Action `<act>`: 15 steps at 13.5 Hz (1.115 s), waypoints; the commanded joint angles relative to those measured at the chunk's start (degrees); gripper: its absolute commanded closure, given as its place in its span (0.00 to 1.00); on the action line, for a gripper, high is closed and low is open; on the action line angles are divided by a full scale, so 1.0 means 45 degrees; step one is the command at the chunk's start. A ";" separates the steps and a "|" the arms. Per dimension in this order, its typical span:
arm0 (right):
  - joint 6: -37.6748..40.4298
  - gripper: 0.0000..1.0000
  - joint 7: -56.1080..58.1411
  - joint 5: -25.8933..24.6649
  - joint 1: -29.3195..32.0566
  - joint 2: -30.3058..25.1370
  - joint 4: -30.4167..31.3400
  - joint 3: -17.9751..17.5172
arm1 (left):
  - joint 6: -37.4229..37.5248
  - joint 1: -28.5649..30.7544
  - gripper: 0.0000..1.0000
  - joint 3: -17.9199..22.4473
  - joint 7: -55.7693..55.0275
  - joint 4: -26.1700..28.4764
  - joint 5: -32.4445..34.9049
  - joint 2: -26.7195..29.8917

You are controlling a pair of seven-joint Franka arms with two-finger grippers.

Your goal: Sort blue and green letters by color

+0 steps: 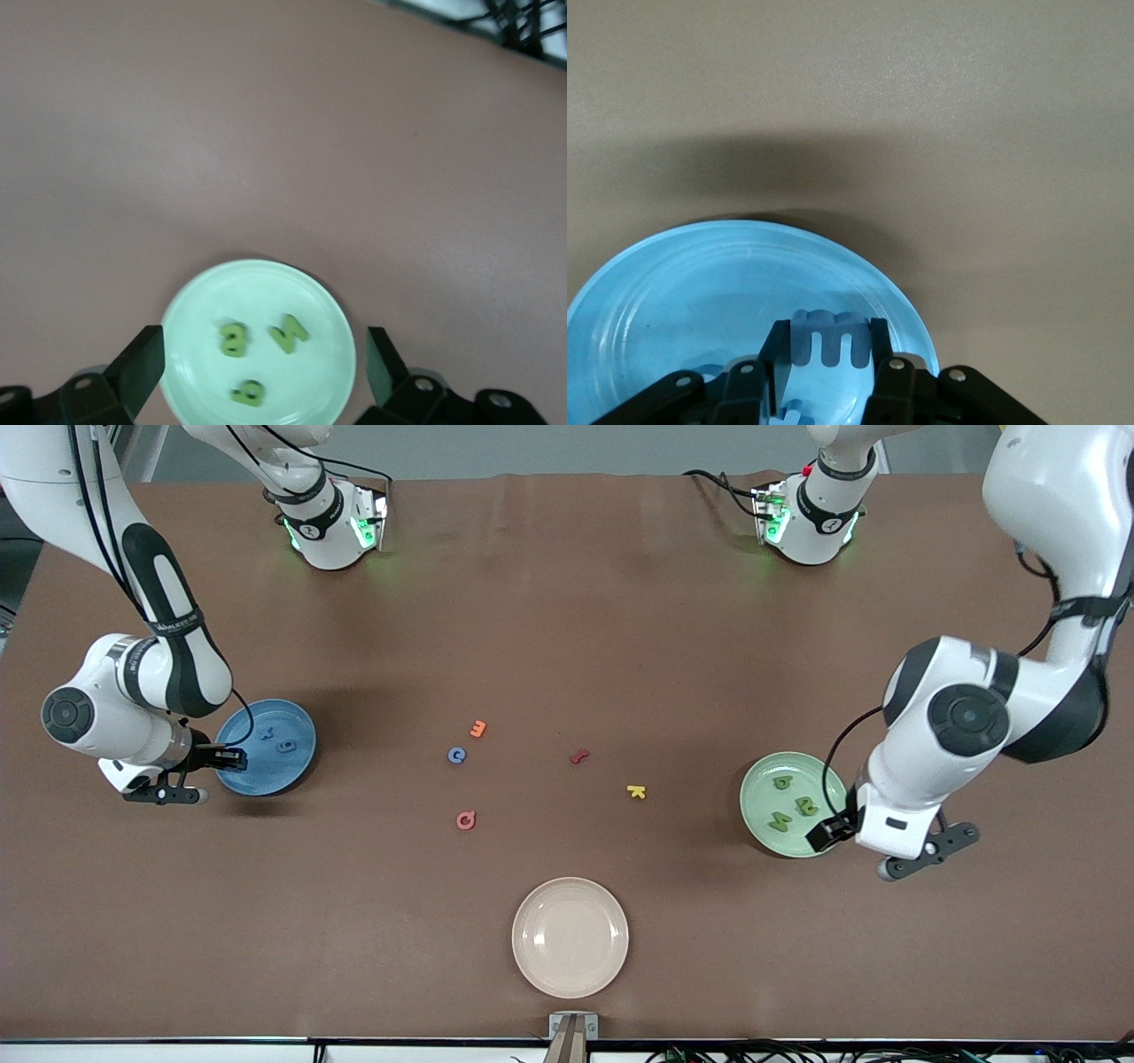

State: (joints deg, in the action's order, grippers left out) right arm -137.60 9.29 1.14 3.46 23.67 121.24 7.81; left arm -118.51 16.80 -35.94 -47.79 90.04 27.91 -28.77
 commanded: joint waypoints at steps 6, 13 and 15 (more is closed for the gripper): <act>-0.0146 0.35 -0.0051 -0.0135 0.0246 -0.0064 0.0227 -0.0233 | 0.2914 0.0018 0.00 -0.0471 0.2739 -0.0361 -0.0691 0.3011; 0.0967 0.07 -0.2134 0.0001 -0.0728 -0.0747 0.0168 -0.0291 | 0.5647 -0.3335 0.00 0.4969 0.6068 -0.0264 -0.5320 0.5707; 0.0968 0.05 -0.3444 0.0292 -0.1372 -0.0709 0.0129 -0.0350 | 0.6448 -0.3850 0.00 0.5933 0.6496 -0.0342 -0.5984 0.6080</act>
State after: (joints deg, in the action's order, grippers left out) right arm -133.88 -0.86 1.43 -0.07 21.56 121.27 6.39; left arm -92.38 1.72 -12.68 -20.60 88.22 3.69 -3.50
